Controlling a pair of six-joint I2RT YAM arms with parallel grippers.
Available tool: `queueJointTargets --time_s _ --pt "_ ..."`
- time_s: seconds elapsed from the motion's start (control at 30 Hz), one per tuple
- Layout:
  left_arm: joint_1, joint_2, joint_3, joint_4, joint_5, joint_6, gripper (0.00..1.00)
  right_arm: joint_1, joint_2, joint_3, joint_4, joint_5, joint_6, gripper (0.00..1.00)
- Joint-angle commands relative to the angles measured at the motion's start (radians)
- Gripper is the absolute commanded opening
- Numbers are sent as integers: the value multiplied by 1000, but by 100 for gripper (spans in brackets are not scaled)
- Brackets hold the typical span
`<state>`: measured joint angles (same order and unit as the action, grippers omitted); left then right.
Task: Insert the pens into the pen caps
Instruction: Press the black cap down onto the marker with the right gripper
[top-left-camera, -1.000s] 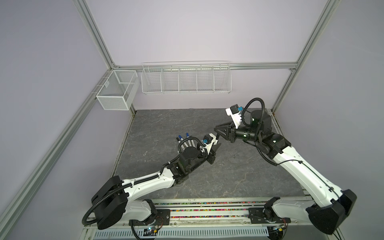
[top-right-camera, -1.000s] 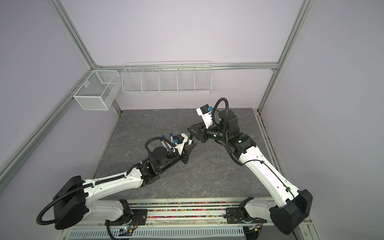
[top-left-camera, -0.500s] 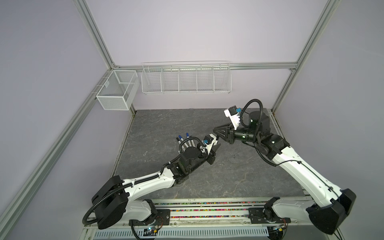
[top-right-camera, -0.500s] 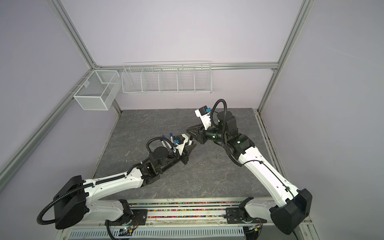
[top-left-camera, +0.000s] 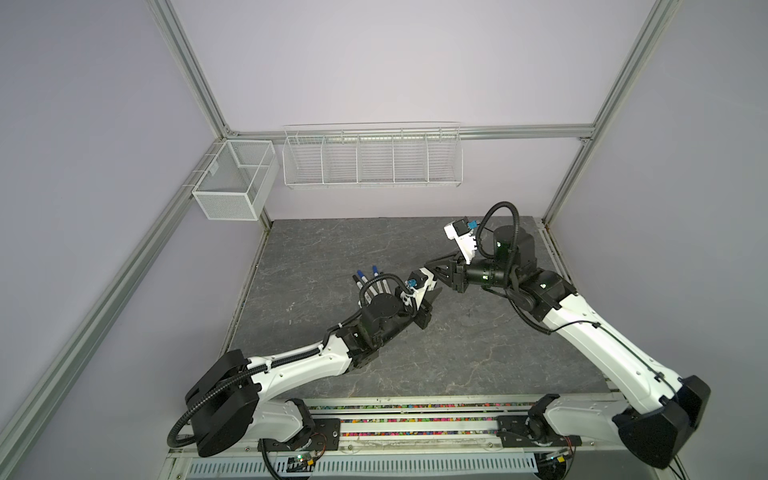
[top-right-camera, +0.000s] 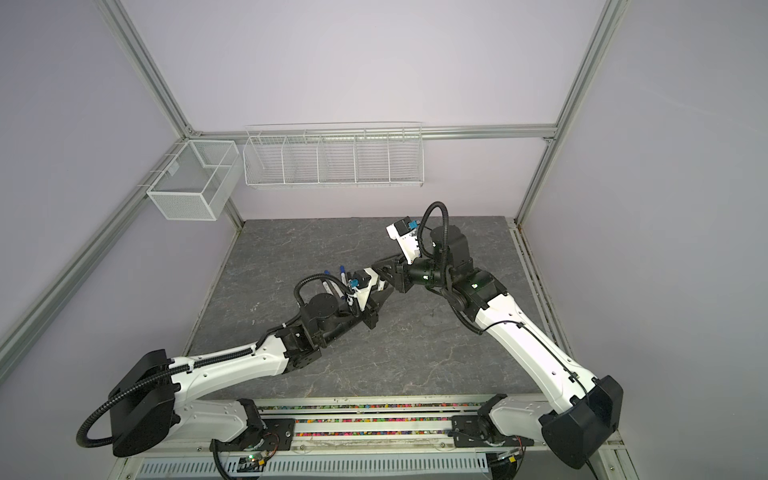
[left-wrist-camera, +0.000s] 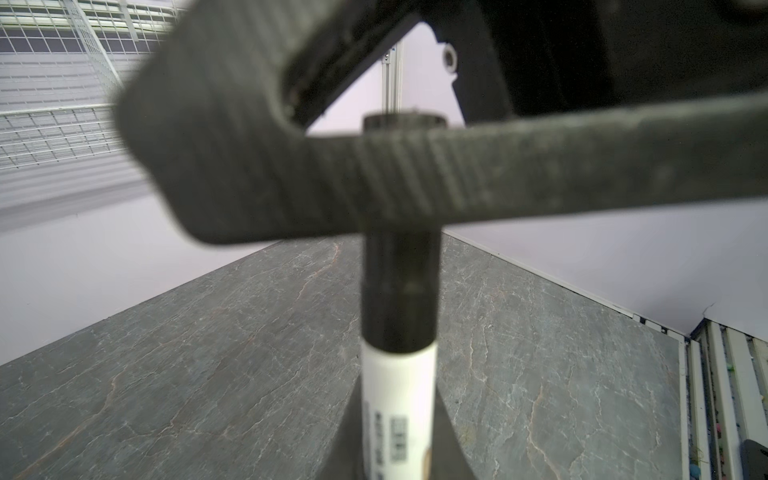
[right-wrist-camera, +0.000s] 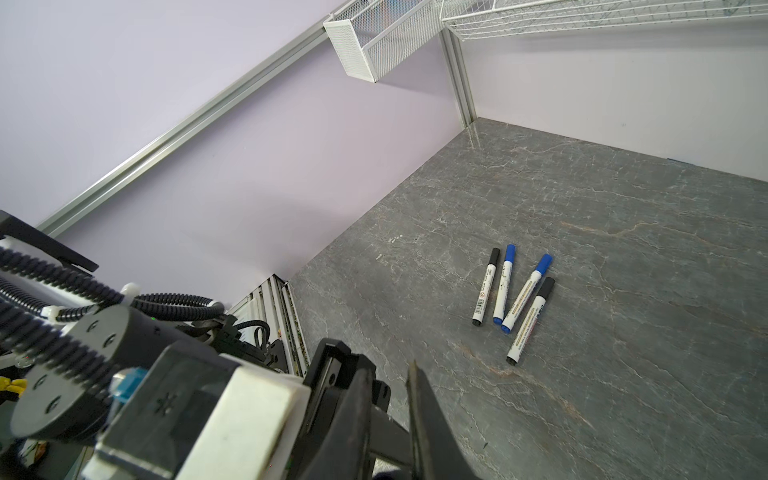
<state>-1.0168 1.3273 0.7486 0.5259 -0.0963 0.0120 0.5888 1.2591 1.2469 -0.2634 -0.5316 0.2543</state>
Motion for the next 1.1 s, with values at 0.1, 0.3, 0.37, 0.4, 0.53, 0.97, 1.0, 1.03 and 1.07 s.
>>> queueJointTargets --time_s 0.1,0.3,0.37,0.4,0.53,0.97,1.0,1.03,1.07 --pt "-3 19 40 0 29 -7 0 14 35 0 66 -58 20 22" --pt "-3 19 42 -7 34 -20 0 13 59 16 80 -64 21 21" --pt "-3 21 44 -7 35 -27 0 12 60 18 79 -62 21 20" --pt "-3 23 44 -9 37 -28 0 13 59 18 79 -61 19 20" --pt "-3 30 46 -11 42 -41 0 12 56 23 79 -58 17 20" --pt "0 3 113 31 62 -69 0 7 57 -13 56 -58 3 7" --pt "2 -5 124 43 63 -72 0 5 61 -18 55 -64 7 7" --pt "5 -15 136 61 59 -75 0 1 64 -21 53 -78 13 7" --pt "10 -26 148 80 52 -73 0 -3 71 -24 52 -97 19 7"
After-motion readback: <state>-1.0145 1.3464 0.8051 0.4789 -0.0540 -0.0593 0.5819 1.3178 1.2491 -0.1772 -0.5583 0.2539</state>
